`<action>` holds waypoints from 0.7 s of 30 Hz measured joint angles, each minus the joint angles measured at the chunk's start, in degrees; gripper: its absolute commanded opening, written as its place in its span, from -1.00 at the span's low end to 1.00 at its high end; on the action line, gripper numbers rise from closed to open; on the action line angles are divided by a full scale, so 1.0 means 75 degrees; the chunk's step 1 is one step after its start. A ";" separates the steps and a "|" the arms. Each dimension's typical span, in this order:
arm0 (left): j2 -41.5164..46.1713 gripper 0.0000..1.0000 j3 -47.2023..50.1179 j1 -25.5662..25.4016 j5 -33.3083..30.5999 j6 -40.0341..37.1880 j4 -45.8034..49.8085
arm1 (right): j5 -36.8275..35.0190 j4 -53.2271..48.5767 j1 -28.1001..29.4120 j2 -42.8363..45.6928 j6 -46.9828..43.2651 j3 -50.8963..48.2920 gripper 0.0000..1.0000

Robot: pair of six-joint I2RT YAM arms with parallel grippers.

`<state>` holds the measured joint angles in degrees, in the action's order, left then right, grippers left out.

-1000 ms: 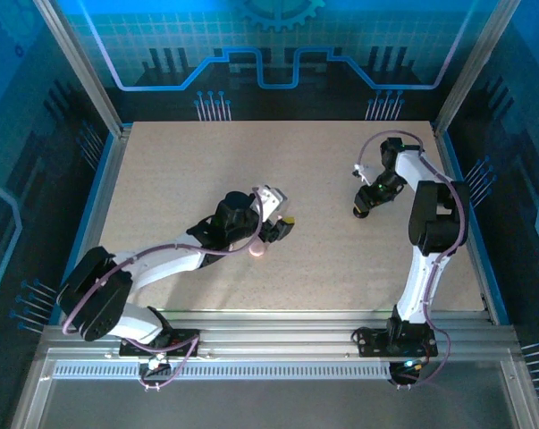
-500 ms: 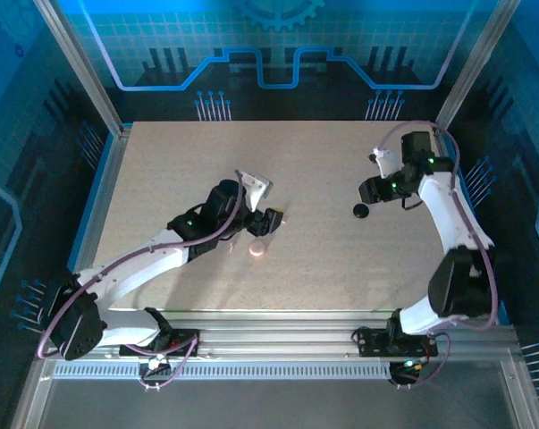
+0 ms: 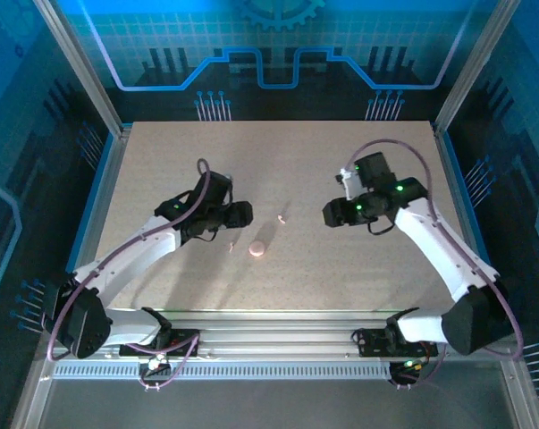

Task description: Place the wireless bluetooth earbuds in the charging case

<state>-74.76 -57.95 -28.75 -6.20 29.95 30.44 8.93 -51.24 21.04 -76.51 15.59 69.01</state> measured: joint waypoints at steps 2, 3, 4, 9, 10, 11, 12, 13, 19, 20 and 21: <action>0.0032 0.42 0.0204 0.0358 0.0128 0.0227 0.0015 | -0.0108 -0.0082 0.0533 -0.0522 0.0478 0.0239 0.21; 0.0070 0.41 0.0344 0.0565 0.0213 0.0335 0.0041 | -0.0163 -0.0099 0.0833 -0.0828 0.0679 0.0396 0.22; 0.0111 0.40 0.0463 0.0740 0.0303 0.0411 0.0070 | -0.0204 -0.0108 0.1078 -0.1058 0.0819 0.0530 0.22; 0.0458 0.40 0.0941 0.1845 0.0833 0.0618 0.0321 | -0.0487 -0.0449 0.2430 -0.2506 0.1399 0.1652 0.24; 0.0530 0.40 0.1000 0.2031 0.0930 0.0618 0.0321 | -0.0554 -0.0507 0.2600 -0.2731 0.1469 0.1871 0.24; 0.0600 0.40 0.1055 0.2253 0.1049 0.0615 0.0329 | -0.0609 -0.0565 0.2769 -0.2981 0.1527 0.2110 0.25; 0.0650 0.40 0.1105 0.2436 0.1160 0.0612 0.0332 | -0.0670 -0.0624 0.2929 -0.3252 0.1580 0.2369 0.26; 0.0676 0.40 0.1145 0.2623 0.1279 0.0606 0.0341 | -0.0731 -0.0676 0.3042 -0.3459 0.1612 0.2565 0.27; 0.0685 0.40 0.1501 0.3448 0.1795 0.0592 0.0347 | -0.0918 -0.1061 0.3477 -0.5050 0.1696 0.3993 0.30; 0.0685 0.40 0.1553 0.3477 0.1845 0.0592 0.0344 | -0.0959 -0.1169 0.3518 -0.5356 0.1690 0.4246 0.32; 0.0682 0.41 0.1606 0.3488 0.1894 0.0592 0.0326 | -0.0994 -0.1268 0.3558 -0.5639 0.1690 0.4485 0.32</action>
<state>-69.65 -45.91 -2.59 8.01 34.39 32.88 1.48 -60.75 47.72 -118.80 28.27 102.65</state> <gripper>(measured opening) 0.702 0.654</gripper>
